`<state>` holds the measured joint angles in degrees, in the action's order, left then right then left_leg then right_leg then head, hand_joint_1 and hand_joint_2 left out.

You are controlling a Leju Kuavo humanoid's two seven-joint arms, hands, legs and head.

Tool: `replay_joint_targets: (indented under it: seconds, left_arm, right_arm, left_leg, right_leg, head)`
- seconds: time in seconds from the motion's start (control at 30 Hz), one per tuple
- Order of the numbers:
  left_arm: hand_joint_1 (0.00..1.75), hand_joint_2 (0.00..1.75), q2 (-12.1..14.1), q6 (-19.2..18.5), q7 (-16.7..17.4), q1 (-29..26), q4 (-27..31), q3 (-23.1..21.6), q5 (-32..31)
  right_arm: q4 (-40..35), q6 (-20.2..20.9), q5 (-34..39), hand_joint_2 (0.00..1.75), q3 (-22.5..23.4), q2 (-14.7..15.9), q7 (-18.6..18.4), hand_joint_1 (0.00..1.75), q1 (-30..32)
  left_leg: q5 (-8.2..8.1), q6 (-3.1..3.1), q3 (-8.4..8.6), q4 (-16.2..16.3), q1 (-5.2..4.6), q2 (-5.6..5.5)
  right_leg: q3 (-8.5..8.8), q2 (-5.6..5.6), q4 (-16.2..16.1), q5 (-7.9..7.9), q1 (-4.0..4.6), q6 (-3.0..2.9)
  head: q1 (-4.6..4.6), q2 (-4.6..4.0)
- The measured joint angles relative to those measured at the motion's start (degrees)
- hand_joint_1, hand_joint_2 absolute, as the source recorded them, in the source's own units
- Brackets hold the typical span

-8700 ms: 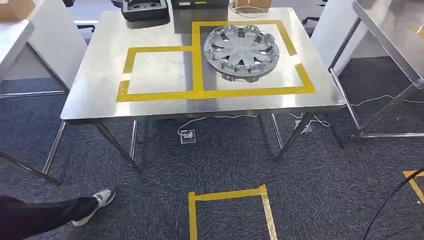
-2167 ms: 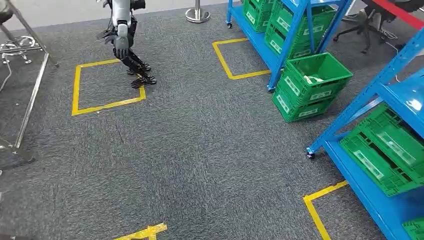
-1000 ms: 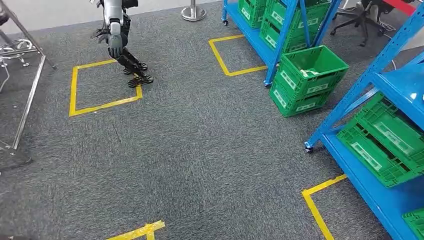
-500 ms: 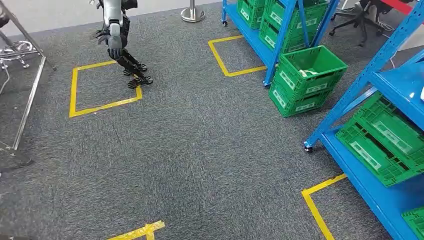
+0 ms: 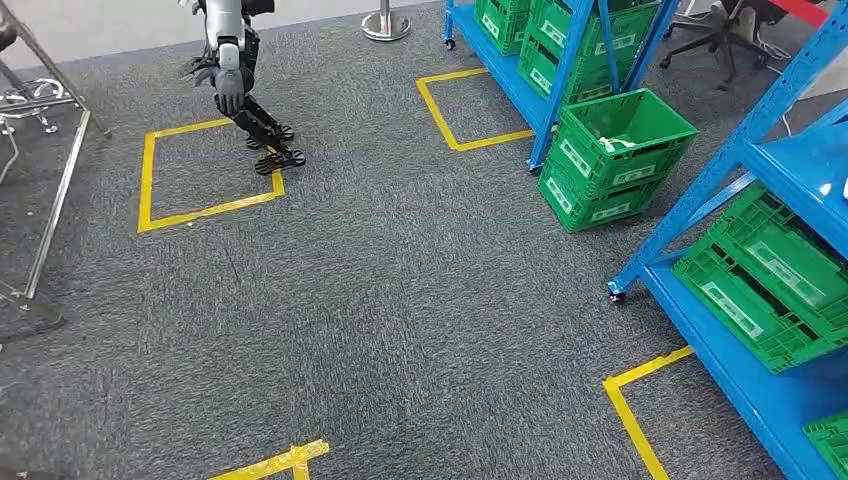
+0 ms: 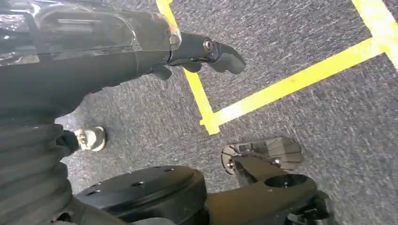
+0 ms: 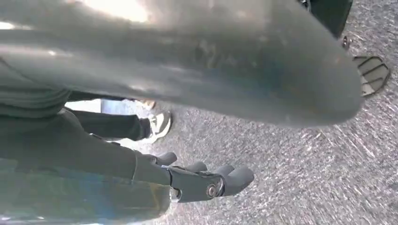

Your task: Take the parts from the cabinet and place them on the table.

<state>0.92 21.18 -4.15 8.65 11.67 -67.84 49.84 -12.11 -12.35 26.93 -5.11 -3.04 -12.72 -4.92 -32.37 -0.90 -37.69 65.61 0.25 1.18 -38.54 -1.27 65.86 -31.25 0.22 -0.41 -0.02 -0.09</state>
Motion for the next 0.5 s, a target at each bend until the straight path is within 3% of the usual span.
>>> replay_joint_targets:
  seconds: [0.17,0.2,0.5]
  left_arm:
    - [0.00,1.75,0.00,0.00,0.18,0.01,0.00,0.00,-0.07]
    - [0.00,0.00,0.00,0.00,0.18,0.01,0.00,0.00,-0.07]
    - [0.00,0.00,0.00,-0.63,-1.01,0.02,0.00,0.00,0.35]
  right_arm:
    - [0.00,0.33,0.00,0.00,0.00,0.00,-0.20,0.00,-0.01]
    - [0.00,0.33,-0.06,0.00,0.00,0.00,-0.20,0.00,-0.01]
    - [0.00,0.50,-0.55,0.00,0.00,0.00,1.97,0.00,-0.02]
  left_leg:
    - [0.15,-0.16,-0.02,0.00,0.00,0.00]
    - [0.16,-0.15,-0.03,0.00,0.00,0.00]
    - [0.30,-0.01,-0.19,0.00,0.00,0.00]
  right_leg:
    - [-0.02,0.00,0.01,0.08,0.00,-0.01]
    - [-0.04,0.00,0.01,0.18,0.00,-0.17]
    - [-0.19,0.00,0.01,0.29,0.00,-0.01]
  head:
    - [0.02,0.00]
    - [0.02,0.00]
    - [0.02,0.00]
